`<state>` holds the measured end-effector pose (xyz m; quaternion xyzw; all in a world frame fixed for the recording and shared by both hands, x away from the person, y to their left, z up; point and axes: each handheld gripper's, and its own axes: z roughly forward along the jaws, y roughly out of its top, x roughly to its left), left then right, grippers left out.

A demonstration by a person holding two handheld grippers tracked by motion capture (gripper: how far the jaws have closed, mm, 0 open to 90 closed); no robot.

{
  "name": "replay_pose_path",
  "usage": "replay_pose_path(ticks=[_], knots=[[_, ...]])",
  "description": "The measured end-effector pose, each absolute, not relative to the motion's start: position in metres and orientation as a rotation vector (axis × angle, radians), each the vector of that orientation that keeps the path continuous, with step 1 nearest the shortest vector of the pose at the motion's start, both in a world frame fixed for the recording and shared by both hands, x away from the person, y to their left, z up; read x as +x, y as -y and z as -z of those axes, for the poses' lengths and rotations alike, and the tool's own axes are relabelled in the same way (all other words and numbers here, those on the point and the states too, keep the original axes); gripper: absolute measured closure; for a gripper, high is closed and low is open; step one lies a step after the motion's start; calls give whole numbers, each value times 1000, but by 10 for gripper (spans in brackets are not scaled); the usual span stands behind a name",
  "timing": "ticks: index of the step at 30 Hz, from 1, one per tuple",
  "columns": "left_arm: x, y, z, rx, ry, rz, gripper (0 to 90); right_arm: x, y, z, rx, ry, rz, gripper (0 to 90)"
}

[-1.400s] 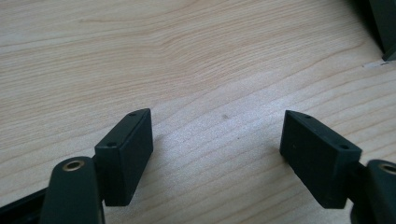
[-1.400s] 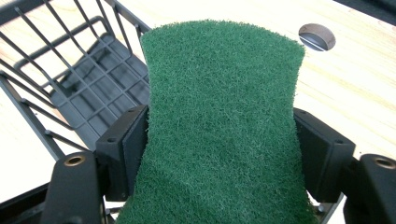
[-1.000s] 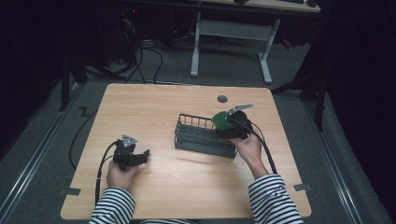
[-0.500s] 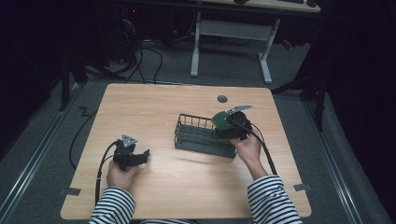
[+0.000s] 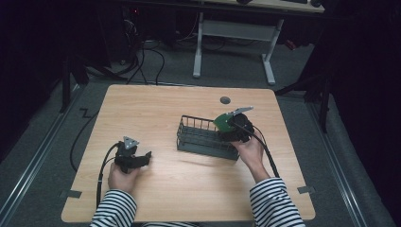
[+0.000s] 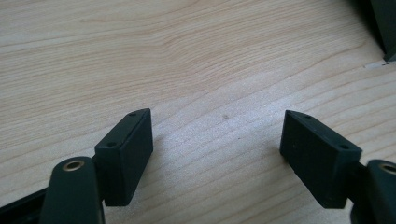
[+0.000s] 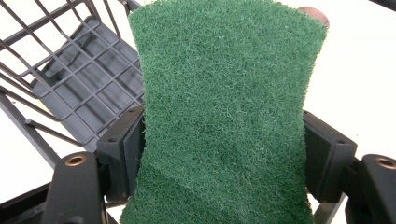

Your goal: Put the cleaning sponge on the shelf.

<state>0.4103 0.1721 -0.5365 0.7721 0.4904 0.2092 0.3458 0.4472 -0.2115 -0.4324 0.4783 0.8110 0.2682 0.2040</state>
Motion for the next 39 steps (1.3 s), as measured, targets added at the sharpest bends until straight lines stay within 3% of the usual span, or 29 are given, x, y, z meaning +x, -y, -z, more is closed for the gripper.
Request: replay_pose_path(ticks=[24,30,39], knots=[[411,-172,536,2003,-1276,-542,260,448,216,449,1416,-2303,-763,281],[411,-172,536,2003,-1276,-542,260,447,218,448,1425,-2293,-788,180],[411,-172,536,2003,-1277,-543,260,441,230,439,1426,-2265,-884,146]])
